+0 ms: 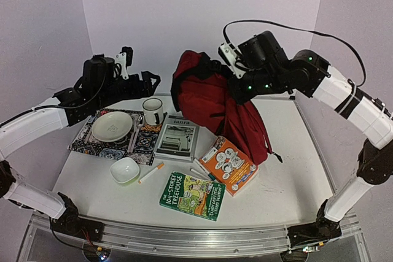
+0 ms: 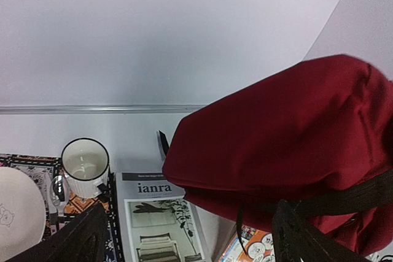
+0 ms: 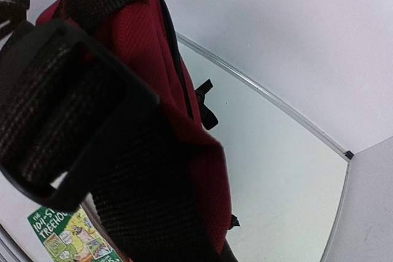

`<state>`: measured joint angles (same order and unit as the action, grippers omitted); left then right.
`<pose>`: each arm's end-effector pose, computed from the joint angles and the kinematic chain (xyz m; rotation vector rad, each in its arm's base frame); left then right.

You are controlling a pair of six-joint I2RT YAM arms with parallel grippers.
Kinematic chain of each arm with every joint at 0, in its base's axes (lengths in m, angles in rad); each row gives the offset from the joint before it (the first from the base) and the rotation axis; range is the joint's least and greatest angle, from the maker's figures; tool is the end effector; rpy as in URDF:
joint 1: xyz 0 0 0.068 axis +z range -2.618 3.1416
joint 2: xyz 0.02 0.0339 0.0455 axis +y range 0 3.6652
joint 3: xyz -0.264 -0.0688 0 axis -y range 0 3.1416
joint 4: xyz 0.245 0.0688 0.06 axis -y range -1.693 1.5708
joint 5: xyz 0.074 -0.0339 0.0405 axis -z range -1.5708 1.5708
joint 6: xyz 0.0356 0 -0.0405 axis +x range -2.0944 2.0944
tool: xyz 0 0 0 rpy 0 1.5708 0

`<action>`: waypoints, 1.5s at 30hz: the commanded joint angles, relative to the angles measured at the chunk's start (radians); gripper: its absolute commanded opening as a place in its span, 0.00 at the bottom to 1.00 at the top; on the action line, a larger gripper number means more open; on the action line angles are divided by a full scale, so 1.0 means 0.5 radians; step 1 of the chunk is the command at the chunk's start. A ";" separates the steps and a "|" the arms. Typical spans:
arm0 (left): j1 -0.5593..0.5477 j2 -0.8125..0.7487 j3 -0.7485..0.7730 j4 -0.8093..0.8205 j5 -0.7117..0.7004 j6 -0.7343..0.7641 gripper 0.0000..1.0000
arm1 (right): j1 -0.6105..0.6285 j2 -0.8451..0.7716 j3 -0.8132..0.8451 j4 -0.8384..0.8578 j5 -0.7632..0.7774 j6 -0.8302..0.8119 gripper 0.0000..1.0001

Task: Pack the student bag
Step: Turn over the student bag with the book.

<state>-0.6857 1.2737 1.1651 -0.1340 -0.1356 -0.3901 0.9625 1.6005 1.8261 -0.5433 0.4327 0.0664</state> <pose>0.2343 -0.1855 0.3728 0.1757 1.8497 -0.6358 0.2147 0.2821 0.4575 -0.5351 1.7912 0.3043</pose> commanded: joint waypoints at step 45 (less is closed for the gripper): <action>0.006 0.079 -0.279 -0.057 0.518 0.071 0.92 | -0.447 -0.222 -0.449 1.141 -0.496 1.097 0.00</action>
<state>-0.6857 1.2824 1.0225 -0.1834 0.0234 -0.3634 0.7711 1.6282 1.7819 -0.1770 0.1686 0.5305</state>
